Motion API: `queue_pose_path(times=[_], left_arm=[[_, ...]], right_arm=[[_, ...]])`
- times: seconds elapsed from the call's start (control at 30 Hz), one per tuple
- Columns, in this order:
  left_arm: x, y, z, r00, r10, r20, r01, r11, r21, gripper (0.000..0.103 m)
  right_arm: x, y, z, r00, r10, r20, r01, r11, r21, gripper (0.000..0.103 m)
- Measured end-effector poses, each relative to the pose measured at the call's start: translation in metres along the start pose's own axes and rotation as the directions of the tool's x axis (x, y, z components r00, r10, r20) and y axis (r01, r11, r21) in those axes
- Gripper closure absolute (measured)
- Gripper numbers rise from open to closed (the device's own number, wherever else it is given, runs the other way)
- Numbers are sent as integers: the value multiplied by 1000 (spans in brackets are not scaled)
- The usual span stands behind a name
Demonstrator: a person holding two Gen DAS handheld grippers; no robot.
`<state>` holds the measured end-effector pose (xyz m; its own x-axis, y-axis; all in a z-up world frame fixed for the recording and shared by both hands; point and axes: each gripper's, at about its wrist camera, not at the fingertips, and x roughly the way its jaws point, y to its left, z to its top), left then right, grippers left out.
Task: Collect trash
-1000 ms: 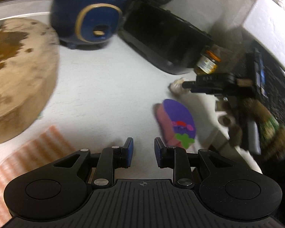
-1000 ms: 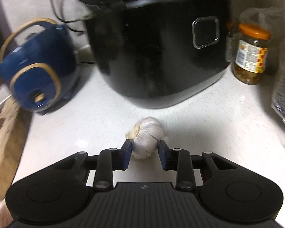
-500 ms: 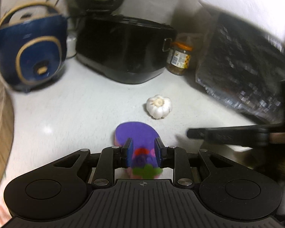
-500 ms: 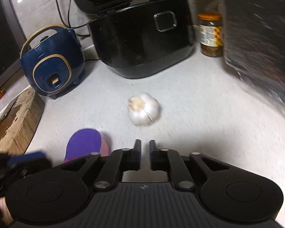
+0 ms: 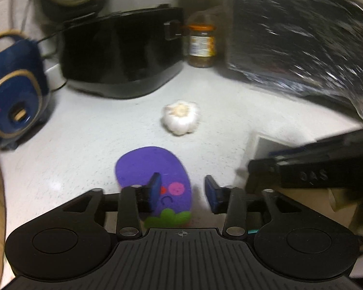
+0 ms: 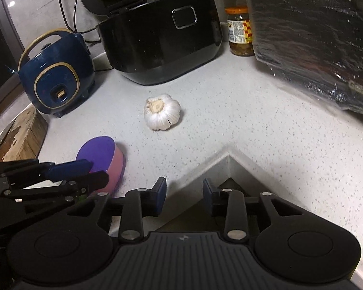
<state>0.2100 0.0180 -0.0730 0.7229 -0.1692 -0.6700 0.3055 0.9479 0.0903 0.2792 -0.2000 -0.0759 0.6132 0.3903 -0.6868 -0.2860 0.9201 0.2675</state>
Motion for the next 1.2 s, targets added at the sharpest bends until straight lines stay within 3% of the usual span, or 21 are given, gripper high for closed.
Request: queue_pose_path(times=[0.13,0.27,0.37,0.43,0.6,0.7,0.9,1.2], left_arm=[[-1,-12,-8,1000,-7,19,5,994,106,44],[-9,6,-11,999,-20,33,20,1000,15,45],[-10,20,-15,998,52,20,-52,999,-1,44],[-11,30,-17,998,64,10,-64,998,-22,42],[-4,25,-16,999,44,-19,-44,999,4,41],[11,23,-17,995,-43,-90,40,998,-39,41],[10,32,-12,999,-16,-34,11,987,-160,43],[31,43,3,999,6,-52,-19,966,-257,44]], right_arm=[[6,6,-2,1000,7,-12,-8,1000,-7,70],[8,13,-2,1000,10,-13,-10,1000,-20,70],[8,15,-2,1000,15,-10,-15,1000,-27,69],[10,14,-3,1000,17,-15,-17,1000,-24,68],[12,13,-7,1000,15,-24,-16,1000,-24,67],[12,13,-9,999,15,-28,-16,1000,-21,67],[4,11,-14,1000,-7,-17,6,999,-32,65],[-4,8,-21,999,-47,-1,47,997,-54,63]])
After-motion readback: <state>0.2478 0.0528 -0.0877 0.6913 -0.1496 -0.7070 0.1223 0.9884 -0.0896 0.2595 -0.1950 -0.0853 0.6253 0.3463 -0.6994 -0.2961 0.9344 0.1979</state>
